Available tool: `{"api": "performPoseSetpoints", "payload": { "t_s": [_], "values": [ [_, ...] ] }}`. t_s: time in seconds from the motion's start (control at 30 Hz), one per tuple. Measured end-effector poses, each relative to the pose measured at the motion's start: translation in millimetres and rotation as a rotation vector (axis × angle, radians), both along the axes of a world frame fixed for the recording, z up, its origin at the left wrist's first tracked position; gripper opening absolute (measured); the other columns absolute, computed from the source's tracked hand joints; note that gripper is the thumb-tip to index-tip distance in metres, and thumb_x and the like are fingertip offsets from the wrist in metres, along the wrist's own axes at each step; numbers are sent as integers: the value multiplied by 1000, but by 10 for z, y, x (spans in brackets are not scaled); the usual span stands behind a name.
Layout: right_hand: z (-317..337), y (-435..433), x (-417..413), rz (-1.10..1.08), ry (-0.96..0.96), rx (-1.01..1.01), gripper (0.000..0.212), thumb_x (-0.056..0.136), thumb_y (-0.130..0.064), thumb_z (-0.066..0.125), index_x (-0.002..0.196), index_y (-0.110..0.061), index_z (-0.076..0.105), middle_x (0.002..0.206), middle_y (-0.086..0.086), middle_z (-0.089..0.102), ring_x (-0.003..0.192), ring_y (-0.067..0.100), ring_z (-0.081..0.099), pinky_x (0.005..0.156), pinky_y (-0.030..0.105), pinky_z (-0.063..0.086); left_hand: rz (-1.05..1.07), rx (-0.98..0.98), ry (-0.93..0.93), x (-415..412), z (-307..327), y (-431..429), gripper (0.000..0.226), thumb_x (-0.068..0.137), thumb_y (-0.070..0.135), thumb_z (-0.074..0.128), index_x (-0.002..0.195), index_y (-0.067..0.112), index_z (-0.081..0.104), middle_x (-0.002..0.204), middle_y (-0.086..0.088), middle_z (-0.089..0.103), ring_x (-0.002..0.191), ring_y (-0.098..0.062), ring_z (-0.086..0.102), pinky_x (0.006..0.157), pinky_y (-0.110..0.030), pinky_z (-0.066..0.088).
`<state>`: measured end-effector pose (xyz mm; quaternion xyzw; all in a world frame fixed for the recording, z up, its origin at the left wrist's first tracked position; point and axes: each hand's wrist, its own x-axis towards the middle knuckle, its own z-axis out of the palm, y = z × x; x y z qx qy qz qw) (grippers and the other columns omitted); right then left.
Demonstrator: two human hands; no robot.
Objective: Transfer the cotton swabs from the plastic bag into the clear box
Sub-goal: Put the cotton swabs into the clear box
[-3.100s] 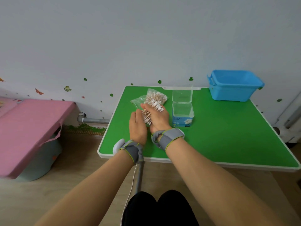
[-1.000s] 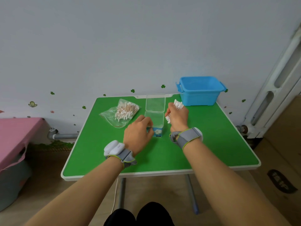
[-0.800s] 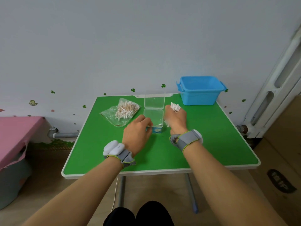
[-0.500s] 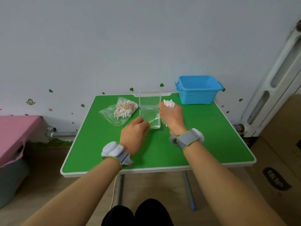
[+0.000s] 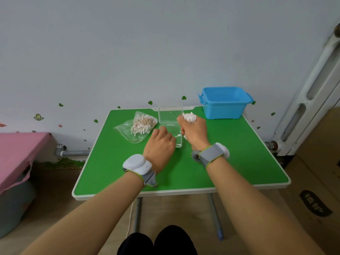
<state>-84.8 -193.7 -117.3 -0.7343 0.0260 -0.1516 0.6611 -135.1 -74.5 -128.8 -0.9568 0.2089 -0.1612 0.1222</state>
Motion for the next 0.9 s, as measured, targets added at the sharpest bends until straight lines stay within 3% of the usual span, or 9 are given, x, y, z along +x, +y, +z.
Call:
{"api": "performPoseSetpoints", "payload": {
  "t_s": [0.2, 0.5, 0.73, 0.9],
  "values": [
    [-51, 21, 37, -30, -17, -10, 33, 83, -20, 67, 56, -16, 50, 48, -1, 52, 41, 13, 45, 50, 27, 41, 53, 39, 189, 120, 59, -215, 28, 96, 9, 34, 120, 4, 45, 123, -15, 50, 113, -31, 47, 98, -36, 33],
    [-98, 20, 108, -44, -20, 16, 27, 82, -21, 70, 61, -14, 54, 50, -1, 54, 48, 13, 49, 60, 42, 53, 130, -176, 288, 301, 46, -267, 32, 91, 13, 47, 121, 6, 40, 124, -15, 51, 117, -32, 49, 95, -37, 36],
    [-94, 20, 124, -21, -21, 25, 27, 82, -19, 70, 62, -12, 53, 50, 1, 53, 44, 12, 47, 56, 33, 45, 224, -177, 334, 347, 79, -321, 43, 90, 19, 52, 129, 6, 37, 133, -15, 46, 124, -33, 42, 100, -38, 32],
    [-76, 17, 152, -8, -16, 20, 28, 83, -19, 69, 60, -15, 53, 52, 2, 54, 47, 14, 48, 58, 35, 46, 246, -232, 419, 367, 164, -342, 54, 89, 16, 58, 136, 6, 34, 133, -18, 39, 126, -36, 39, 103, -41, 34]
  ]
}}
